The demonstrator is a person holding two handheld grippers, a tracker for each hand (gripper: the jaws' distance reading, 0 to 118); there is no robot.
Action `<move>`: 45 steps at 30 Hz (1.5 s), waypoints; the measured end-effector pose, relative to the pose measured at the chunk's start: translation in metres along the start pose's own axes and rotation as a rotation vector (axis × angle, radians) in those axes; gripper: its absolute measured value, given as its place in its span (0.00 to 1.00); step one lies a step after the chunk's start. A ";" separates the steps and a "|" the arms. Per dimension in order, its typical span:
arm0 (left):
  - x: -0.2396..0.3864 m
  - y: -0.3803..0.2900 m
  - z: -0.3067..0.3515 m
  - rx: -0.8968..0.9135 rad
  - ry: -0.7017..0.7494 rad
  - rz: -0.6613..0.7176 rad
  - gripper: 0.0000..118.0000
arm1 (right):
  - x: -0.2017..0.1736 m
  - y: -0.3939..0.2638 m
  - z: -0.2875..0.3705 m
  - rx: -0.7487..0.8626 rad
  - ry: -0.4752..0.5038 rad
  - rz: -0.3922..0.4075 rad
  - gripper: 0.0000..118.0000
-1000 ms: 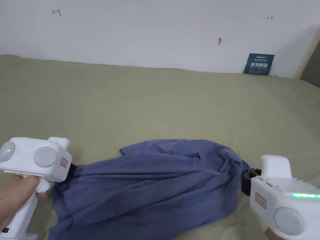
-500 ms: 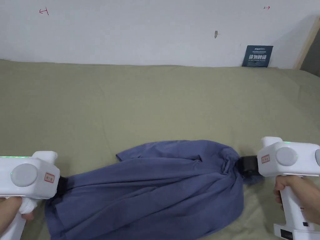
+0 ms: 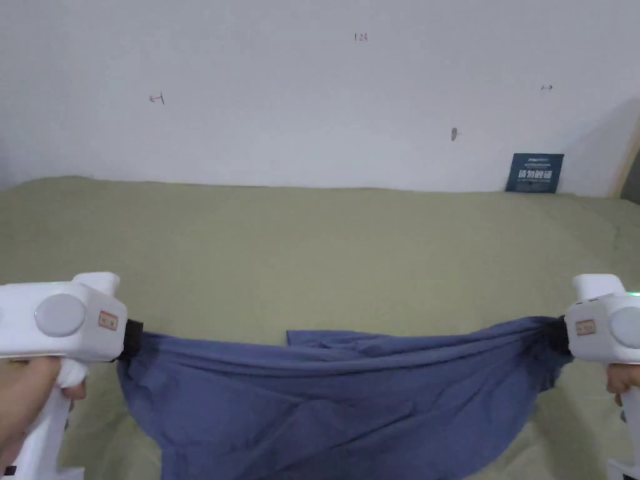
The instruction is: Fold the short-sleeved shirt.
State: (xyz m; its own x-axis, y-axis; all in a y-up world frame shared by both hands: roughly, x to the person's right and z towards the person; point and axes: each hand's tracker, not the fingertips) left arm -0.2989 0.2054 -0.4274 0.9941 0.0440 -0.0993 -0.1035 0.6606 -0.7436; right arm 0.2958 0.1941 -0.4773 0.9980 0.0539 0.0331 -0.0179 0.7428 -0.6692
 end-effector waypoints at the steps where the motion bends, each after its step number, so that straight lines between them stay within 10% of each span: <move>1: -0.003 0.006 0.018 0.029 0.025 -0.007 0.01 | 0.000 0.006 0.014 0.022 0.015 -0.004 0.08; 21: 0.010 0.151 0.205 0.434 0.277 -0.049 0.01 | -0.032 0.164 0.196 0.395 -0.032 0.043 0.08; 35: 0.037 0.295 0.095 0.495 0.390 -0.029 0.01 | -0.050 0.284 0.081 0.432 -0.137 0.025 0.08; 45: 0.041 0.266 -0.049 0.358 0.416 -0.049 0.01 | -0.071 0.226 -0.059 0.311 -0.158 0.032 0.08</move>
State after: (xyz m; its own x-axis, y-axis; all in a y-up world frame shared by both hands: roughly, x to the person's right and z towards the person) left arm -0.2873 0.3463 -0.6617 0.8932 -0.2450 -0.3771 0.0322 0.8712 -0.4899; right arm 0.2245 0.3189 -0.6743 0.9754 0.1650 0.1461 -0.0910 0.9053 -0.4148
